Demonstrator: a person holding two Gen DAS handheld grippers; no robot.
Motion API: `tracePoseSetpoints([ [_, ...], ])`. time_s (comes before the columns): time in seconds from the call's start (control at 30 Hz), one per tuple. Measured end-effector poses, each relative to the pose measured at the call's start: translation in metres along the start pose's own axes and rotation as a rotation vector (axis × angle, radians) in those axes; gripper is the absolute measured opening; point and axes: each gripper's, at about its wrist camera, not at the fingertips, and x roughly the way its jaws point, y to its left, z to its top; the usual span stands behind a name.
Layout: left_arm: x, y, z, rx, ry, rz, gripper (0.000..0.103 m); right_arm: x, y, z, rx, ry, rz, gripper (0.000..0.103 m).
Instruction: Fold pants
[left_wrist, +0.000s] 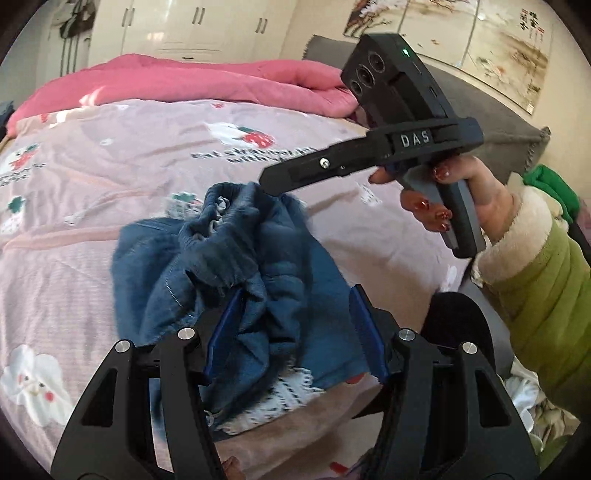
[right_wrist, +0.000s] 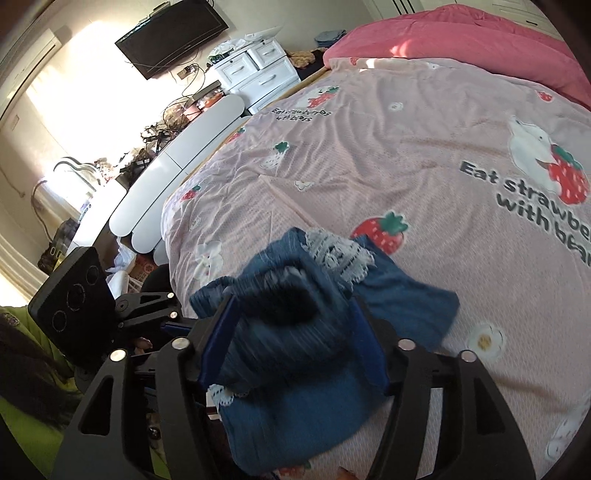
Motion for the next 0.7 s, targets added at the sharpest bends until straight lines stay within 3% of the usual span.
tracePoseSetpoints([
  [0.33, 0.022, -0.025, -0.016, 0.044, 0.073, -0.094, 0.051, -0.01, 0.009, 0.002, 0.001, -0.03, -0.092, 0.075],
  [0.5, 0.001, -0.023, -0.021, 0.04, 0.052, -0.135, 0.051, 0.009, 0.033, 0.013, -0.06, -0.034, -0.134, 0.075],
  [0.6, -0.026, -0.018, -0.024, 0.059, 0.009, -0.095, 0.056, 0.023, 0.046, 0.015, -0.124, 0.006, -0.172, 0.075],
  [0.7, -0.043, 0.0, -0.026, 0.054, 0.0, 0.034, 0.057, 0.033, 0.056, 0.008, -0.198, 0.067, -0.208, 0.075],
])
